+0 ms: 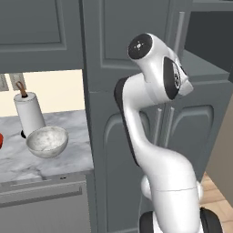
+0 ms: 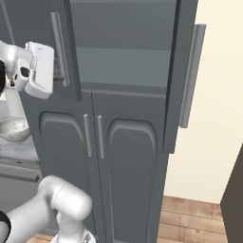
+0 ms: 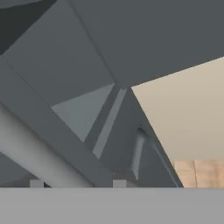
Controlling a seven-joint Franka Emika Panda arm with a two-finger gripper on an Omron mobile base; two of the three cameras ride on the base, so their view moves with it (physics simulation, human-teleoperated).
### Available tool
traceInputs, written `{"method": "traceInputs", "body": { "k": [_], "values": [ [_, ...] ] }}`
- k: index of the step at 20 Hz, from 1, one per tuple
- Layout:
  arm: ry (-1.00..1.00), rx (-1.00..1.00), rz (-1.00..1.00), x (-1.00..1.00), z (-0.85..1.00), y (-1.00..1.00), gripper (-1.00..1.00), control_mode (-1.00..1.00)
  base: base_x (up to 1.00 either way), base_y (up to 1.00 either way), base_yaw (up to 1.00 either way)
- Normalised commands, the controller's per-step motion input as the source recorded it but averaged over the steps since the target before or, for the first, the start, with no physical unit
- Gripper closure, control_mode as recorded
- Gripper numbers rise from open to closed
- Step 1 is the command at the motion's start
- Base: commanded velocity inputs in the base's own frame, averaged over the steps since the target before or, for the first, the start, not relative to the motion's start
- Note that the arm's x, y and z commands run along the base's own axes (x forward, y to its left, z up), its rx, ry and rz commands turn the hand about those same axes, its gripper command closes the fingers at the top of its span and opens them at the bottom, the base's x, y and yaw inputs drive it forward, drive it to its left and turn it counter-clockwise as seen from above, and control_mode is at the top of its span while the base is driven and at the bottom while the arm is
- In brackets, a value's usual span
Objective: Open the cabinet. Pick the bowls from the counter and place them in the cabinet. Then close the cabinet.
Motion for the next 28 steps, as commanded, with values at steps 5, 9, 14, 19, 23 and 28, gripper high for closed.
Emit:
{"method": "traceInputs", "body": {
  "k": [5,9,14,19,23,28],
  "values": [
    [-0.31,0.18,-0.12,-1.00,-0.40,0.02,1.00,-1.00,0.00,0.00,0.00],
    [-0.40,0.00,0.00,-1.00,-0.59,0.28,1.00,-1.00,0.00,0.00,0.00],
    [-0.32,0.00,0.01,-1.00,-0.15,0.41,1.00,-1.00,0.00,0.00,0.00],
    [-0.19,-0.01,0.15,-1.00,0.06,0.26,-1.00,-1.00,0.00,0.00,0.00],
    [-0.06,0.05,0.18,-1.00,0.48,-0.24,-1.00,-1.00,0.00,0.00,0.00],
    [0.00,0.05,0.18,-1.00,0.17,-0.30,-1.00,-1.00,0.00,0.00,0.00]
  ]
}}
